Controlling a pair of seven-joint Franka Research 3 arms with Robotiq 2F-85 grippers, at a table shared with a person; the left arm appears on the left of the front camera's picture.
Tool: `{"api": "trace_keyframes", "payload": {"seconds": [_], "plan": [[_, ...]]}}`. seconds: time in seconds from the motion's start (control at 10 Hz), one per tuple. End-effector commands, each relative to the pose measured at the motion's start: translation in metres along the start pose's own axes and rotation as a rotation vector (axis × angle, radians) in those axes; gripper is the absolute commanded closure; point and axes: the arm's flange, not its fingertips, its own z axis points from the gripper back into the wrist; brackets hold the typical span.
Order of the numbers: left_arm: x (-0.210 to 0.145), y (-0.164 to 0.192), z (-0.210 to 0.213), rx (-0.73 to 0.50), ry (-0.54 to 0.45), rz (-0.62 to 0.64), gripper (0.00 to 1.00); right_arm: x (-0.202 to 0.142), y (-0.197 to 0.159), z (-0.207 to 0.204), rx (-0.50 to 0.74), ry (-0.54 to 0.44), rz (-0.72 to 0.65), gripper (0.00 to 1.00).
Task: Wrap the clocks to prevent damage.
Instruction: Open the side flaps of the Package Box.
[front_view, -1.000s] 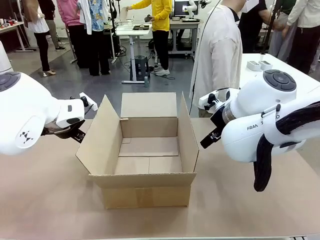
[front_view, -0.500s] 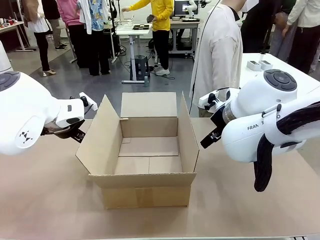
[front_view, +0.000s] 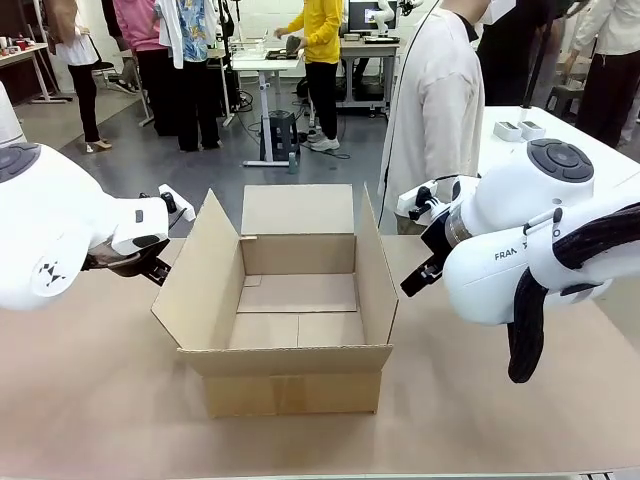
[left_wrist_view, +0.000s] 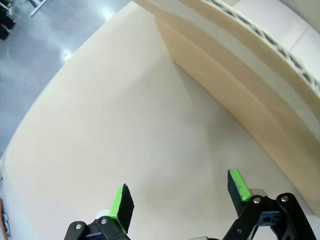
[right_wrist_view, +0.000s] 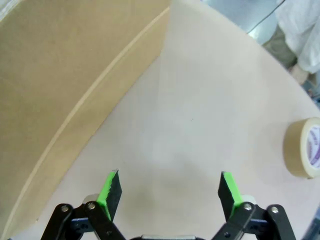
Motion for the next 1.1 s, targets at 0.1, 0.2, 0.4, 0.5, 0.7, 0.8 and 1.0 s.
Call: {"api": "trace_keyframes", "payload": {"seconds": [0.1, 0.2, 0.4, 0.5, 0.7, 0.8, 1.0], "plan": [[0.010, 0.031, 0.104, 0.008, -0.030, -0.070, 0.00, 0.003, -0.010, 0.097, -0.048, -0.014, 0.025, 0.00], [0.009, 0.036, 0.133, -0.054, -0.025, -0.105, 0.00, 0.001, -0.011, 0.127, -0.064, -0.007, 0.053, 0.00], [0.027, 0.057, 0.188, -0.117, 0.027, -0.195, 0.00, 0.004, -0.028, 0.195, -0.044, 0.062, 0.092, 0.00], [0.028, 0.056, 0.218, -0.130, 0.006, -0.212, 0.00, 0.007, -0.024, 0.230, -0.076, 0.057, 0.106, 0.00], [0.042, 0.044, 0.250, -0.015, -0.028, -0.111, 0.00, 0.020, -0.019, 0.258, -0.329, 0.023, -0.146, 0.00], [0.026, 0.054, 0.234, -0.106, 0.001, -0.204, 0.00, 0.002, -0.020, 0.242, -0.077, 0.029, 0.079, 0.00], [0.026, 0.054, 0.234, -0.106, 0.001, -0.204, 0.00, 0.002, -0.020, 0.242, -0.077, 0.029, 0.079, 0.00]]}}
